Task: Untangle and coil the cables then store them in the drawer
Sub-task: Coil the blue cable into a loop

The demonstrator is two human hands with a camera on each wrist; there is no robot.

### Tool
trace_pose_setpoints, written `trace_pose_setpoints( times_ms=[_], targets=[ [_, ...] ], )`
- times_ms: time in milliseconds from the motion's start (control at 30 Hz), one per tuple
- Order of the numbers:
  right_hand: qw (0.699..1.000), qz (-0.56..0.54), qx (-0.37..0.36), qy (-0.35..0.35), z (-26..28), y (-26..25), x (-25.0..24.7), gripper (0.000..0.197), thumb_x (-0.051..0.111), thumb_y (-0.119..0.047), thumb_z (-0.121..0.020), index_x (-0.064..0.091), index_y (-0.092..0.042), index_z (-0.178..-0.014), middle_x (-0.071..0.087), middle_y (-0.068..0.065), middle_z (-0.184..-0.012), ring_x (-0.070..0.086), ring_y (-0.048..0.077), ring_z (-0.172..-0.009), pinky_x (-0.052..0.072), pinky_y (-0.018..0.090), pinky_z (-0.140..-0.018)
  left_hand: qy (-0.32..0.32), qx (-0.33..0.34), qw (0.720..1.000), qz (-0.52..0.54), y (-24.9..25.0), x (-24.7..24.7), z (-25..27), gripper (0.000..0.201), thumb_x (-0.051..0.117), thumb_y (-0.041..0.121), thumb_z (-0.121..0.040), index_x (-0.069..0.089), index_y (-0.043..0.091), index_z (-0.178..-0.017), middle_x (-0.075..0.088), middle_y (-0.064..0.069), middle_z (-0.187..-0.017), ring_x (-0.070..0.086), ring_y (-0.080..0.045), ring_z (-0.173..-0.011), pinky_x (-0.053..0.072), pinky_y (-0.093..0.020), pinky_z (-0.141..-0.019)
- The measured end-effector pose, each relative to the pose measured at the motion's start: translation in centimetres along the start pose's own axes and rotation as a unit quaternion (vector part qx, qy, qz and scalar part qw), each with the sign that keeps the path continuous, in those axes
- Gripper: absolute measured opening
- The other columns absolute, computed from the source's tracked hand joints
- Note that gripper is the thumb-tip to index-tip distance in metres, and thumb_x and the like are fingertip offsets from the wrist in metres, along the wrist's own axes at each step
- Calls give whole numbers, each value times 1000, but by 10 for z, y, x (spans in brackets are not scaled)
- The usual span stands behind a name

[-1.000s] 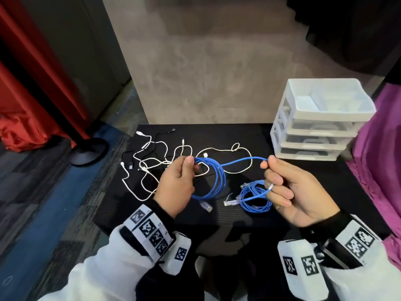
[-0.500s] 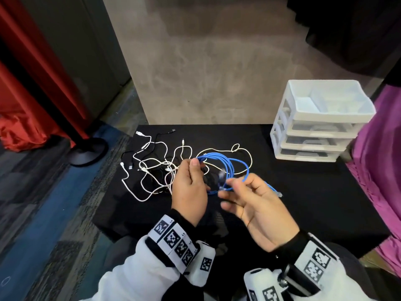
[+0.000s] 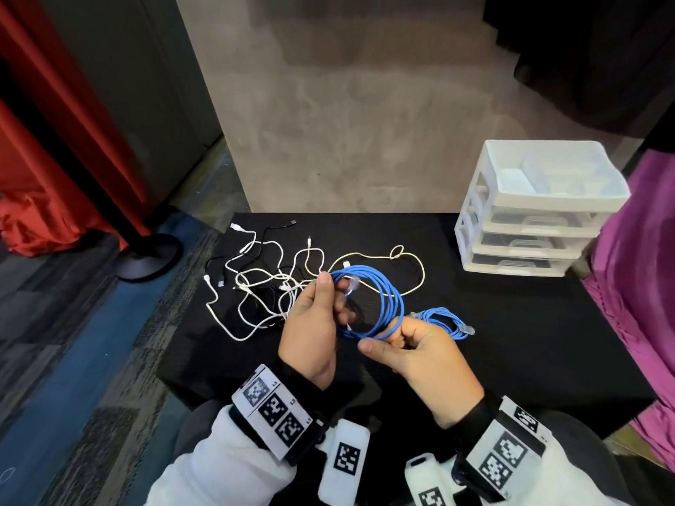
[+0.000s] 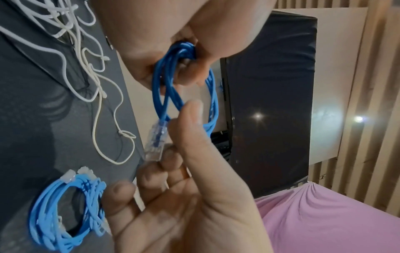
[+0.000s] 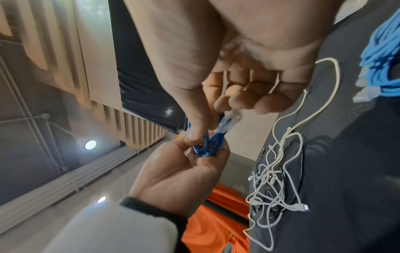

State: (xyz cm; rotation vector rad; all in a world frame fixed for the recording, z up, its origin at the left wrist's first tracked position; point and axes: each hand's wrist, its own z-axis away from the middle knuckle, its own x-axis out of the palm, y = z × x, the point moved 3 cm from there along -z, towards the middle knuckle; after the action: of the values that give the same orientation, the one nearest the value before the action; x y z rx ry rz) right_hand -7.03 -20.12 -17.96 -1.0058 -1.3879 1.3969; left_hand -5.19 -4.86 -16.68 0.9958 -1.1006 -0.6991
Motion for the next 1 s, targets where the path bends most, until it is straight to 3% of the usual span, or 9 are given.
trace_pose_setpoints(
  times_ms=[100, 167, 267, 367, 500, 600, 667, 800, 1000],
  targets=[
    [998, 60, 1, 13, -1, -5, -10, 61, 80, -66, -75, 54, -14, -59, 45, 12, -61, 38, 19, -62, 34, 36, -64, -8, 7, 1000, -13, 8, -3, -2, 36, 42, 33, -108, 62, 5, -97, 43, 7, -59, 35, -5, -49, 35, -29, -61],
    [995, 74, -37, 55, -6, -11, -28, 68, 65, -81, -77, 64, -13, -73, 58, 11, -72, 47, 17, -65, 42, 41, -68, -36, 12, 999, -23, 18, -7, -2, 34, 46, 33, -106, 63, 6, -95, 42, 5, -60, 36, -5, -49, 36, -28, -58],
    [971, 198, -123, 61, -13, -28, -52, 17, 67, -43, -97, 70, -37, -113, 63, -14, -115, 60, 8, -105, 52, 37, -92, -141, 3, 986, -92, 27, -8, 5, 32, 56, 37, -100, 66, 9, -88, 42, 1, -62, 34, -6, -51, 33, -25, -53],
    [930, 325, -151, -77, -20, -38, -47, 40, 69, -31, -97, 62, -44, -133, 58, -26, -136, 48, 6, -133, 44, 24, -105, -242, -2, 957, -158, 28, -2, 14, 30, 54, 36, -96, 65, 10, -86, 42, 3, -62, 37, -4, -51, 31, -22, -51],
    [949, 243, -74, -186, -26, -27, -27, 29, 72, -45, -94, 74, -28, -117, 76, 4, -108, 71, 17, -103, 53, 51, -98, -236, 89, 932, -261, 24, 8, 16, 26, 56, 47, -93, 72, 27, -86, 52, 9, -105, 53, -4, -90, 40, -19, -68],
    [959, 230, -88, -139, -28, -19, -22, 34, 66, -46, -94, 75, -13, -97, 73, 17, -89, 62, 14, -80, 54, 59, -83, -207, 114, 920, -313, 18, 9, 15, 19, 58, 38, -95, 74, 31, -89, 46, 9, -123, 44, -2, -129, 46, -38, -88],
    [965, 218, -108, -94, -28, -17, -22, 28, 63, -37, -94, 75, -11, -96, 72, 17, -86, 64, 24, -76, 56, 56, -81, -191, 111, 925, -310, 15, 9, 16, 16, 62, 31, -97, 73, 30, -108, 47, 4, -128, 54, -6, -123, 51, -41, -90],
    [976, 165, -137, -31, -23, -20, -19, 13, 66, -23, -102, 79, -22, -104, 76, 0, -92, 72, 20, -91, 58, 41, -86, -132, -34, 981, -140, 8, 6, 17, 30, 59, 18, -101, 59, 22, -131, 63, -8, -115, 68, -11, -83, 59, -30, -72],
    [986, 114, -120, 11, -20, -23, -27, 14, 66, -23, -102, 80, -25, -105, 78, -6, -97, 72, 8, -93, 57, 38, -85, -179, -235, 954, -42, 0, -6, 26, 29, 52, 29, -103, 65, 6, -117, 58, -4, -81, 64, -19, -74, 61, -46, -78]
  ],
)
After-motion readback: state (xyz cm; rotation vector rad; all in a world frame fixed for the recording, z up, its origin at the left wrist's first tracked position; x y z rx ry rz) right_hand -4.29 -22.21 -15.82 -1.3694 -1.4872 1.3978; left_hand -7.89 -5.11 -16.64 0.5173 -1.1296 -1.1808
